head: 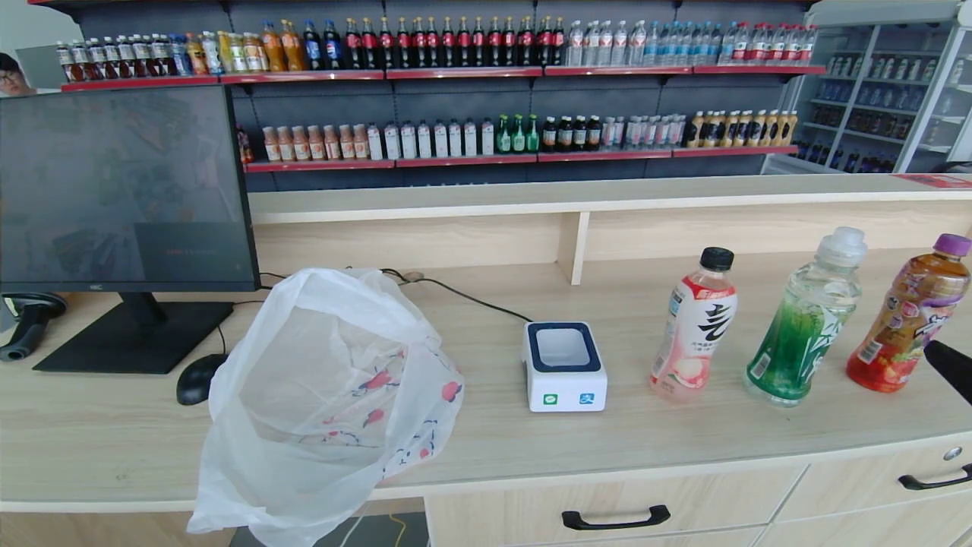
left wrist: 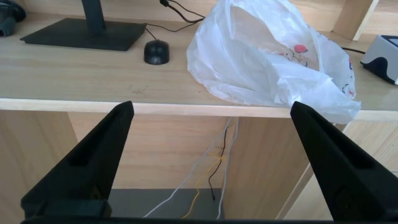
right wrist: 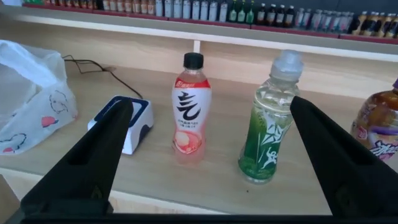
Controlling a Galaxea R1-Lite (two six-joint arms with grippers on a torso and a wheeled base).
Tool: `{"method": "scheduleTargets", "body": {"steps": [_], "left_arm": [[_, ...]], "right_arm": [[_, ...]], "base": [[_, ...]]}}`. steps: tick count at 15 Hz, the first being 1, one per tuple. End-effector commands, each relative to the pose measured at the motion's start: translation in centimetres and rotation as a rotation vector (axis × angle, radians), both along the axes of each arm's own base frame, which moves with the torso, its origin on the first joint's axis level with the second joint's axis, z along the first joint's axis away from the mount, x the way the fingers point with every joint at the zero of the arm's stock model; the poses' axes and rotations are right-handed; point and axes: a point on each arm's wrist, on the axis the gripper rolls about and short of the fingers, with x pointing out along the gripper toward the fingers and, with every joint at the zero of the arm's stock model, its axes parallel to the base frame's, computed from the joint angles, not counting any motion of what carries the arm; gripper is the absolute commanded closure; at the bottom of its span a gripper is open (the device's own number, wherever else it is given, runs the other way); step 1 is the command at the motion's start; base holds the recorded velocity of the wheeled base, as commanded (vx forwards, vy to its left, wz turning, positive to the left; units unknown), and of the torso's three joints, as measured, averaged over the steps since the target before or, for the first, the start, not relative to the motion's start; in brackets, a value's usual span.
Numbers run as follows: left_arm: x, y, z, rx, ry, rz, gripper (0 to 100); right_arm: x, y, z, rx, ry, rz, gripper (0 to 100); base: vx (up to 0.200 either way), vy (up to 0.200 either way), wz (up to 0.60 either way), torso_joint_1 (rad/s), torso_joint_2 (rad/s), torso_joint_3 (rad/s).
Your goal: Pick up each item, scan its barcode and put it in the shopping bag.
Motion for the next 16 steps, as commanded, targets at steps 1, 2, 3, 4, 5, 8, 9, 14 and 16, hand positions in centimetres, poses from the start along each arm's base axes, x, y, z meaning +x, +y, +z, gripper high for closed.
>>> {"method": "scheduleTargets", "body": {"steps": [1, 2, 3, 4, 5, 8, 9, 14, 16], "left_arm": [[0.0, 0.0, 0.0, 0.0, -0.001, 0.0, 0], [0.0, 0.0, 0.0, 0.0, -0.001, 0.0, 0], [0.0, 0.0, 0.0, 0.0, -0.001, 0.0, 0], [0.0, 0.0, 0.0, 0.0, -0.001, 0.0, 0], [0.0, 0.0, 0.0, 0.0, -0.001, 0.0, 0], [0.0, 0.0, 0.0, 0.0, -0.001, 0.0, 0], [0.0, 0.0, 0.0, 0.0, -0.001, 0.0, 0], [0.0, 0.0, 0.0, 0.0, -0.001, 0.0, 0], [0.0, 0.0, 0.0, 0.0, -0.001, 0.0, 0]], "right_arm": [[0.9, 0.3, -0.1, -0.021, 0.028, 0.044, 0], [1.1, 0.5, -0.1, -0.029, 0.035, 0.081, 0], [1.3, 1.0, -0.3, -0.036, 0.051, 0.148, 0], [1.7, 1.3, -0.5, -0.035, 0.074, 0.176, 0], [2.0, 1.5, -0.6, -0.031, 0.085, 0.185, 0], [2.4, 2.5, -1.0, -0.042, 0.11, 0.266, 0], [2.7, 3.0, -1.1, -0.044, 0.125, 0.298, 0], [4.3, 6.2, 0.5, -0.04, 0.12, 0.37, 0], [5.5, 6.8, 0.3, -0.014, 0.166, 0.281, 0]], "base": [[0.0, 0.0, 0.0, 0.0, 0.0, 0.0], [0.0, 0.0, 0.0, 0.0, 0.0, 0.0], [0.0, 0.0, 0.0, 0.0, 0.0, 0.0], [0.0, 0.0, 0.0, 0.0, 0.0, 0.0], [0.0, 0.0, 0.0, 0.0, 0.0, 0.0], [0.0, 0.0, 0.0, 0.0, 0.0, 0.0], [0.0, 0.0, 0.0, 0.0, 0.0, 0.0], [0.0, 0.0, 0.0, 0.0, 0.0, 0.0], [0.0, 0.0, 0.0, 0.0, 0.0, 0.0]]}}
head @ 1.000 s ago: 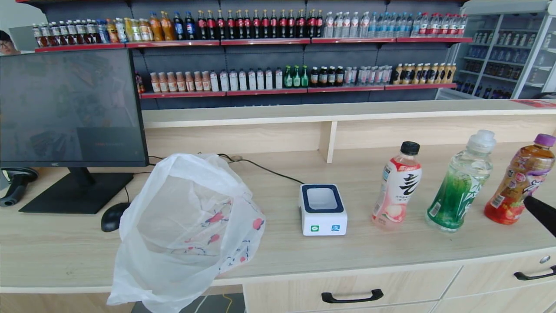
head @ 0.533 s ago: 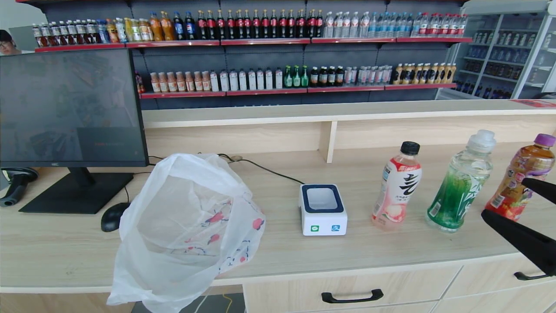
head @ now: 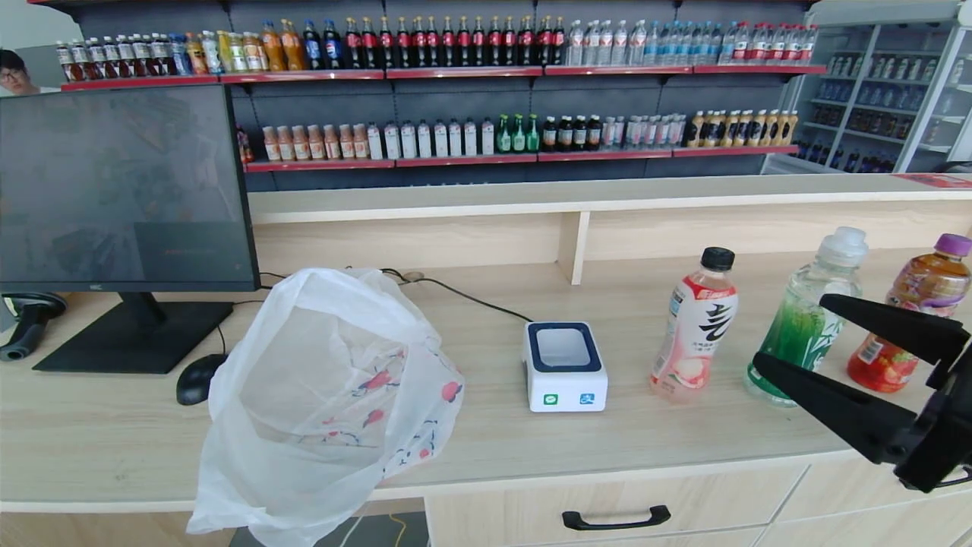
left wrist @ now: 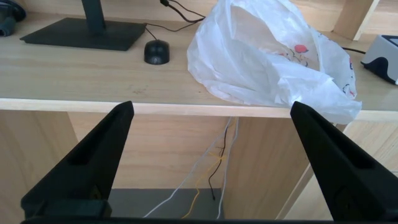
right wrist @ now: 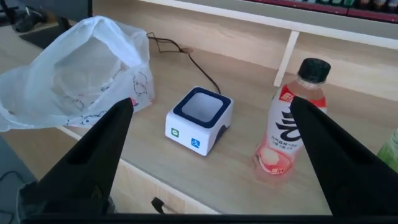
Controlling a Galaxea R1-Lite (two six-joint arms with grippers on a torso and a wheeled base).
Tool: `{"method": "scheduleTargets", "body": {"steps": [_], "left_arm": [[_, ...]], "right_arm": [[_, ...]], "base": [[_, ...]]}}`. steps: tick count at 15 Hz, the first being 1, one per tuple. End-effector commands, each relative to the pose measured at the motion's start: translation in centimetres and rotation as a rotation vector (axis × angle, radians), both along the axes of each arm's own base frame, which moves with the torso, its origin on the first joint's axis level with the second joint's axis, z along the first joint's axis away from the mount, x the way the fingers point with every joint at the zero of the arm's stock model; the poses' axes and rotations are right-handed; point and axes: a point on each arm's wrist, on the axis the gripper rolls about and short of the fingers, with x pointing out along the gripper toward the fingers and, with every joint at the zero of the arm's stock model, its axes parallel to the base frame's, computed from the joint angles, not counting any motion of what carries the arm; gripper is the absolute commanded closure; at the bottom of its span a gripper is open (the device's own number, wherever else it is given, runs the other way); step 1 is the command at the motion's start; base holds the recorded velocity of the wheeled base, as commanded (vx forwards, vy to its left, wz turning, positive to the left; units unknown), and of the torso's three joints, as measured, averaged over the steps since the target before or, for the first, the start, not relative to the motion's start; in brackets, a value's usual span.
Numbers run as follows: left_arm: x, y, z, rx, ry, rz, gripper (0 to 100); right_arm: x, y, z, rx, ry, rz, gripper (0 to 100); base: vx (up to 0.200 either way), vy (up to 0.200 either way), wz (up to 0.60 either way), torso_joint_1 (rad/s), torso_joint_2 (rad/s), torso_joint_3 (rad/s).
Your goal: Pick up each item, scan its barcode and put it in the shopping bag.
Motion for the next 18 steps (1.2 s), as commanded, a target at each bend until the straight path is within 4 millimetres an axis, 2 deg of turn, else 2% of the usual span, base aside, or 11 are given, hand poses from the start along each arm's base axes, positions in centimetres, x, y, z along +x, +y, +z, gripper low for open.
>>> {"method": "scheduleTargets", "body": {"steps": [1, 6, 12, 15, 16, 18], "left_arm": [[0.0, 0.0, 0.0, 0.0, -0.001, 0.0, 0], [0.0, 0.0, 0.0, 0.0, -0.001, 0.0, 0], [0.0, 0.0, 0.0, -0.001, -0.001, 0.0, 0], [0.0, 0.0, 0.0, 0.0, -0.001, 0.0, 0], [0.0, 0.0, 0.0, -0.001, -0.001, 0.0, 0], [0.0, 0.0, 0.0, -0.001, -0.001, 0.0, 0]], "right_arm": [[1.7, 1.1, -0.6, -0.012, 0.064, -0.069, 0], [4.2, 2.3, -0.7, -0.007, 0.111, -0.194, 0], [5.1, 1.8, -2.8, 0.006, 0.202, -0.283, 0], [6.5, 1.4, -3.9, 0.011, 0.202, -0.335, 0], [7.7, 1.1, -4.7, 0.021, 0.193, -0.37, 0], [8.2, 1.1, -5.9, 0.02, 0.183, -0.377, 0]], "base": [[0.0, 0.0, 0.0, 0.0, 0.0, 0.0], [0.0, 0.0, 0.0, 0.0, 0.0, 0.0], [0.0, 0.0, 0.0, 0.0, 0.0, 0.0], [0.0, 0.0, 0.0, 0.0, 0.0, 0.0], [0.0, 0.0, 0.0, 0.0, 0.0, 0.0], [0.0, 0.0, 0.0, 0.0, 0.0, 0.0]]}}
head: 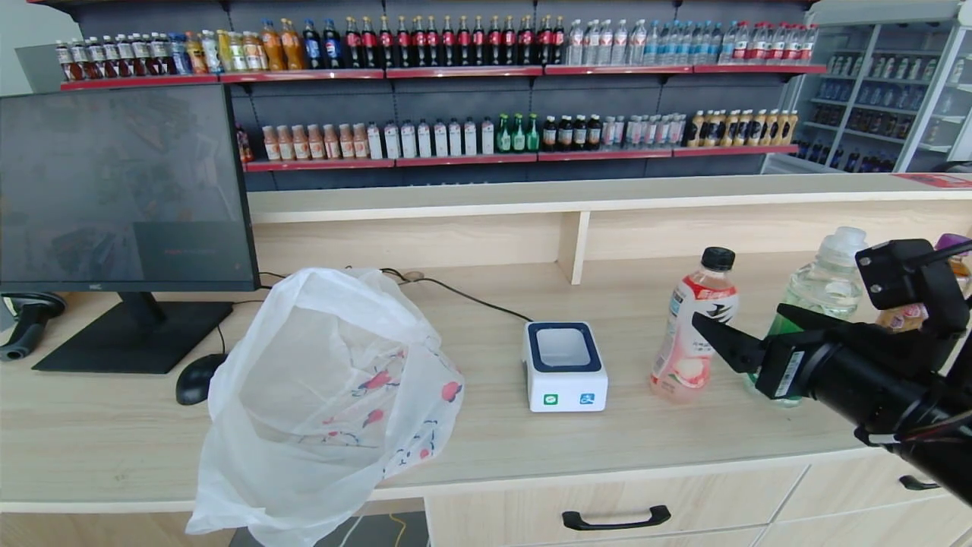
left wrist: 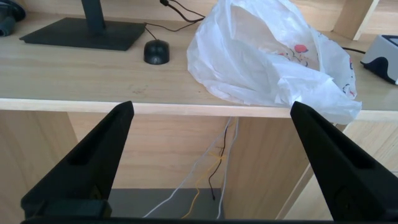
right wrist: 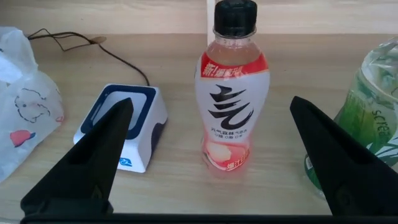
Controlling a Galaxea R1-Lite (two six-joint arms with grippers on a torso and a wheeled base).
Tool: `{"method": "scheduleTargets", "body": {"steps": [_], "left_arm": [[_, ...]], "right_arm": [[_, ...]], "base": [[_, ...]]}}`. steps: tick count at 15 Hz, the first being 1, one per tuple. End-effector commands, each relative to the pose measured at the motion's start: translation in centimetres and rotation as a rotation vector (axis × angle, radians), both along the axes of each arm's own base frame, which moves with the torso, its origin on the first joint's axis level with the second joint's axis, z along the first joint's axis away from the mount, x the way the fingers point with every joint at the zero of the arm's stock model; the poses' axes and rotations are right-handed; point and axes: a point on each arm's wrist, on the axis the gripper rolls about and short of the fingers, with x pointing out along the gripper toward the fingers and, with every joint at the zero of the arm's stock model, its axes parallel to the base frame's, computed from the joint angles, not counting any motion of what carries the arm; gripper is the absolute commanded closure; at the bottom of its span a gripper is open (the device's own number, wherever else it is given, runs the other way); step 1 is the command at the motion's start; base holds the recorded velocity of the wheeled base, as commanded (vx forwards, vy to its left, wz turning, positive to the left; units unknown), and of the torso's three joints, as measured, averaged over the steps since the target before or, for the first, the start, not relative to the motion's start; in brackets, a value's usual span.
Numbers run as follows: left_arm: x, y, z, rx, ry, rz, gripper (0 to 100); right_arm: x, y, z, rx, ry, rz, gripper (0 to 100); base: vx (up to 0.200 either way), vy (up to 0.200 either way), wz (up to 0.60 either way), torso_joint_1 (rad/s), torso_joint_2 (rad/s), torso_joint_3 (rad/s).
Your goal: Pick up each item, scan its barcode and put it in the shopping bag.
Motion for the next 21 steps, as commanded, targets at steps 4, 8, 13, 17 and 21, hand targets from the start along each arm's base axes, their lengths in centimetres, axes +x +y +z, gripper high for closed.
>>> {"method": "scheduleTargets", "body": {"steps": [4, 8, 13, 17, 21], "left_arm": [[0.0, 0.0, 0.0, -0.001, -0.001, 0.0, 0], [0.0, 0.0, 0.0, 0.0, -0.001, 0.0, 0], [0.0, 0.0, 0.0, 0.0, -0.001, 0.0, 0], [0.0, 0.0, 0.0, 0.0, -0.001, 0.0, 0], [0.0, 0.0, 0.0, 0.0, -0.001, 0.0, 0]], "right_arm": [[1.4, 0.0, -3.2, -0.049, 0.064, -0.023, 0], [1.5, -0.6, -4.1, -0.063, 0.1, -0.05, 0], [1.9, -0.6, -5.1, -0.078, 0.134, -0.054, 0], [3.2, -0.1, -5.4, -0.075, 0.125, -0.054, 0], [4.1, 0.2, -5.4, -0.069, 0.122, -0.052, 0]], "base": [[0.0, 0.0, 0.0, 0.0, 0.0, 0.0], [0.0, 0.0, 0.0, 0.0, 0.0, 0.0], [0.0, 0.0, 0.0, 0.0, 0.0, 0.0], [0.0, 0.0, 0.0, 0.0, 0.0, 0.0], [0.0, 0.0, 0.0, 0.0, 0.0, 0.0]]}}
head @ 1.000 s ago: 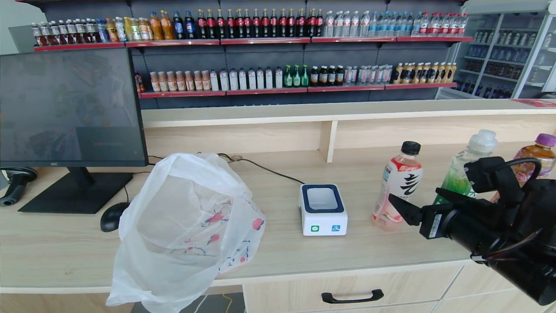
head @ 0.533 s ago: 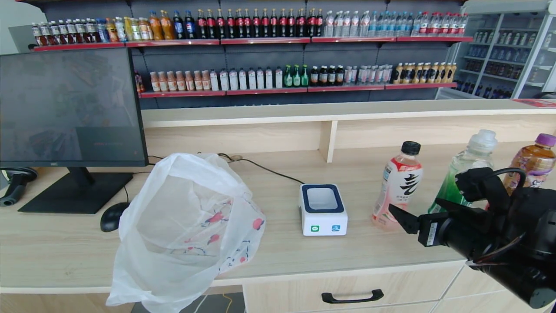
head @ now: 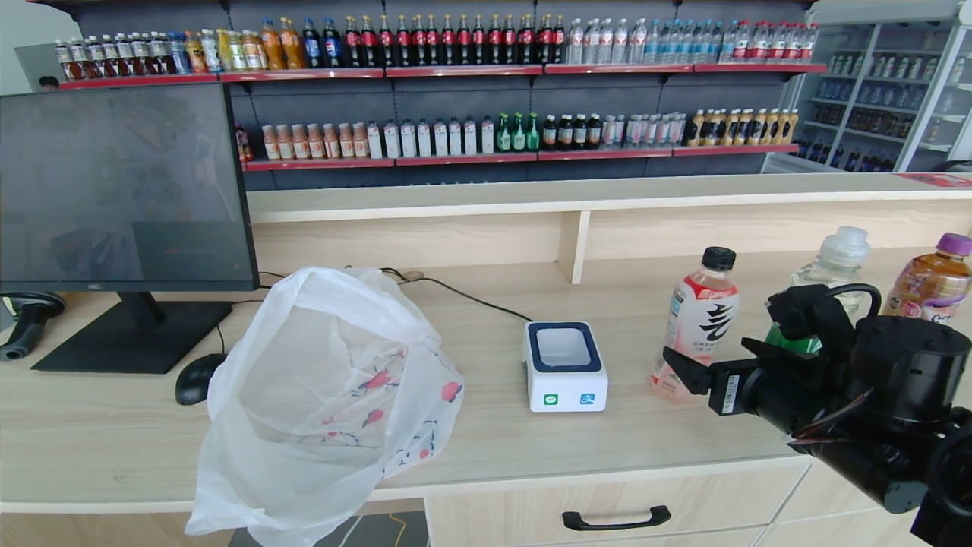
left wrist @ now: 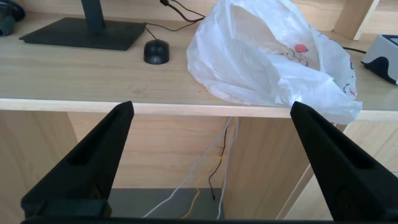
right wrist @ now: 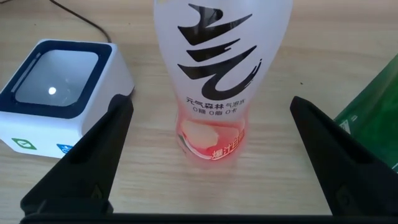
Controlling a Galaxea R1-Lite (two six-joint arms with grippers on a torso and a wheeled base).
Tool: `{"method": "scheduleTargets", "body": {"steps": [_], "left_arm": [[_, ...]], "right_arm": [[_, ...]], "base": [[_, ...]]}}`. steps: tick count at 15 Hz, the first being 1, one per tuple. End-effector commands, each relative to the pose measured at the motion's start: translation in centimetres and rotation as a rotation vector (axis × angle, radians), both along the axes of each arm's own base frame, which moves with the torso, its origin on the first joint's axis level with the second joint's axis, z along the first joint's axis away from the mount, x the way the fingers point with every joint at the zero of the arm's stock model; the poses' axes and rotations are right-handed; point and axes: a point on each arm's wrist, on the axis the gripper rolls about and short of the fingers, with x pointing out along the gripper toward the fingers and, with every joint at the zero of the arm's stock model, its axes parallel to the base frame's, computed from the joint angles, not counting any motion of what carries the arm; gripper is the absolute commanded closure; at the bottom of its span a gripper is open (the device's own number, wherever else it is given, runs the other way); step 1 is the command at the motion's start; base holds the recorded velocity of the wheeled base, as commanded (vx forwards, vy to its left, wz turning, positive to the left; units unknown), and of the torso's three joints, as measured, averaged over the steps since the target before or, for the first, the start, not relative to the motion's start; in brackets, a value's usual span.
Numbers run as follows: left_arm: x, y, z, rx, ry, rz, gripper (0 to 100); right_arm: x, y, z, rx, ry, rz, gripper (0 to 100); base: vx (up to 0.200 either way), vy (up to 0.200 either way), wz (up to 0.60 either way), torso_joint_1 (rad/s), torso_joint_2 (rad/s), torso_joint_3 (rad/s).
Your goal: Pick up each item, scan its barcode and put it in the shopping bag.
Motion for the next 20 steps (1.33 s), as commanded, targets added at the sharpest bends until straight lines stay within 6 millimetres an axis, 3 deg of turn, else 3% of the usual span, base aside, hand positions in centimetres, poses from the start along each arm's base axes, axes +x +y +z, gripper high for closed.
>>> {"method": "scheduleTargets", "body": {"steps": [1, 7, 11, 20], "left_arm": [[0.0, 0.0, 0.0, 0.0, -0.001, 0.0, 0], [0.0, 0.0, 0.0, -0.001, -0.001, 0.0, 0], [0.0, 0.0, 0.0, 0.0, -0.001, 0.0, 0], [0.0, 0.0, 0.0, -0.001, -0.001, 0.0, 0]], "right_arm": [[0.4, 0.2, -0.2, 0.0, 0.007, 0.001, 0], [1.7, 0.7, -0.5, -0.011, 0.005, 0.003, 0], [3.5, -0.3, -0.5, -0.043, -0.028, -0.045, 0], [4.3, -0.1, -1.1, -0.05, -0.026, -0.045, 0]], "base": [[0.0, 0.0, 0.0, 0.0, 0.0, 0.0], [0.0, 0.0, 0.0, 0.0, 0.0, 0.0], [0.0, 0.0, 0.0, 0.0, 0.0, 0.0], [0.0, 0.0, 0.0, 0.0, 0.0, 0.0]]}}
